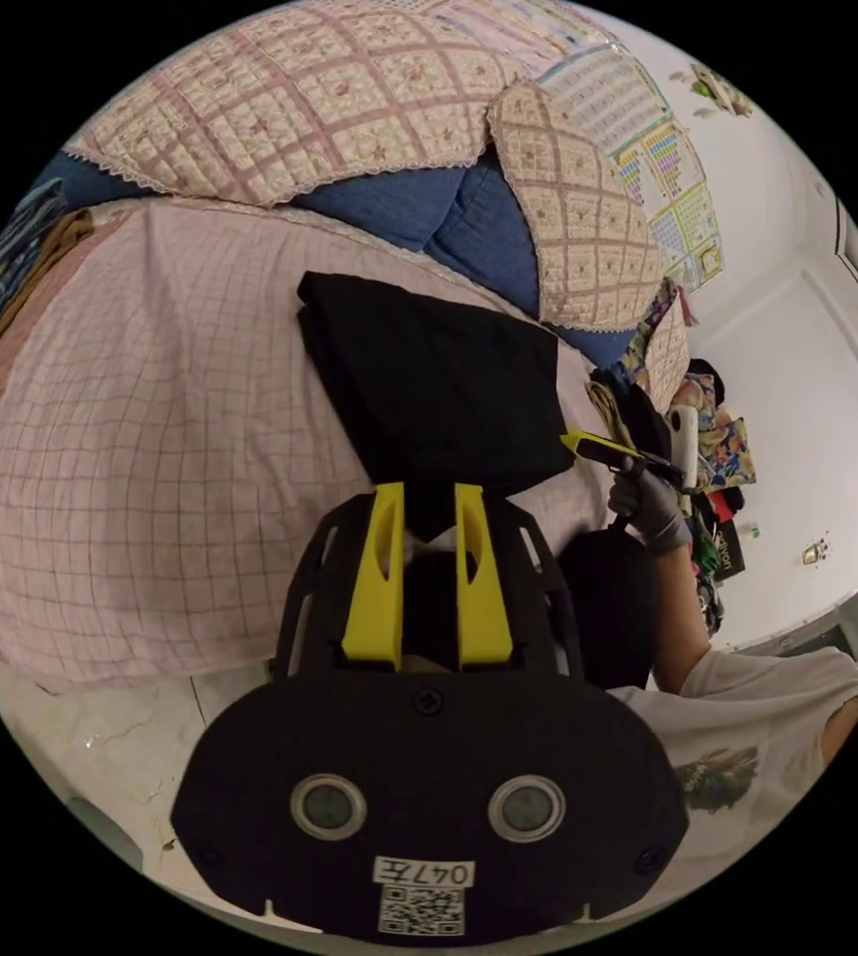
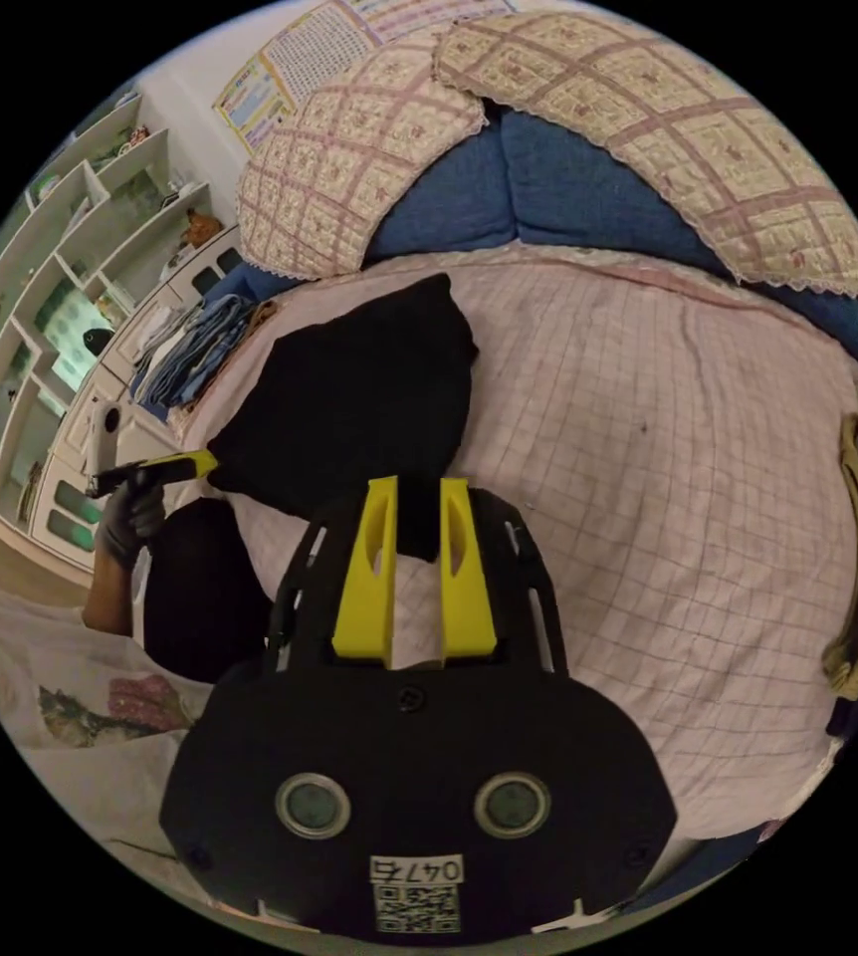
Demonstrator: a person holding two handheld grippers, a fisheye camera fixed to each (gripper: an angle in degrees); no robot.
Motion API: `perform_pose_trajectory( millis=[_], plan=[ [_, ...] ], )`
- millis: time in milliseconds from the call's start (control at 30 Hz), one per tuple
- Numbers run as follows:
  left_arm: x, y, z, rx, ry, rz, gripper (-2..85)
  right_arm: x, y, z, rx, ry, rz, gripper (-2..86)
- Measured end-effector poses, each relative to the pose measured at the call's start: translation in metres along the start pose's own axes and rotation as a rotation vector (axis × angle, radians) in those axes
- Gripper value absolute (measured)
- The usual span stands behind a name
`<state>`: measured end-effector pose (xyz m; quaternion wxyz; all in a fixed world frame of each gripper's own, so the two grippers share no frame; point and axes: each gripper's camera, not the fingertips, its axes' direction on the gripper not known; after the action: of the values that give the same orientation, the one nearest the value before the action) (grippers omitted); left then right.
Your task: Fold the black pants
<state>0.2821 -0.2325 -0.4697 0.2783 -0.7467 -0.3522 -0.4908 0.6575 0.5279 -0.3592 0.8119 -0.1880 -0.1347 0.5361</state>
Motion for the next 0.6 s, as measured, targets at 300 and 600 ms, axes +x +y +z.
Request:
perform_pose_trajectory(
  millis=[300, 600],
  plan=[
    [0.061, 0.005, -0.074, 0.323, 0.014, 0.236, -0.7, -0.092, 0.025, -0.118, 0.239, 0.011, -0.325, -0.6],
    [0.051, -0.019, -0.034, 0.128, 0.169, 0.166, 0.4, -0.124, 0.045, -0.161, 0.201, 0.015, -0.322, -0.7]
  ],
)
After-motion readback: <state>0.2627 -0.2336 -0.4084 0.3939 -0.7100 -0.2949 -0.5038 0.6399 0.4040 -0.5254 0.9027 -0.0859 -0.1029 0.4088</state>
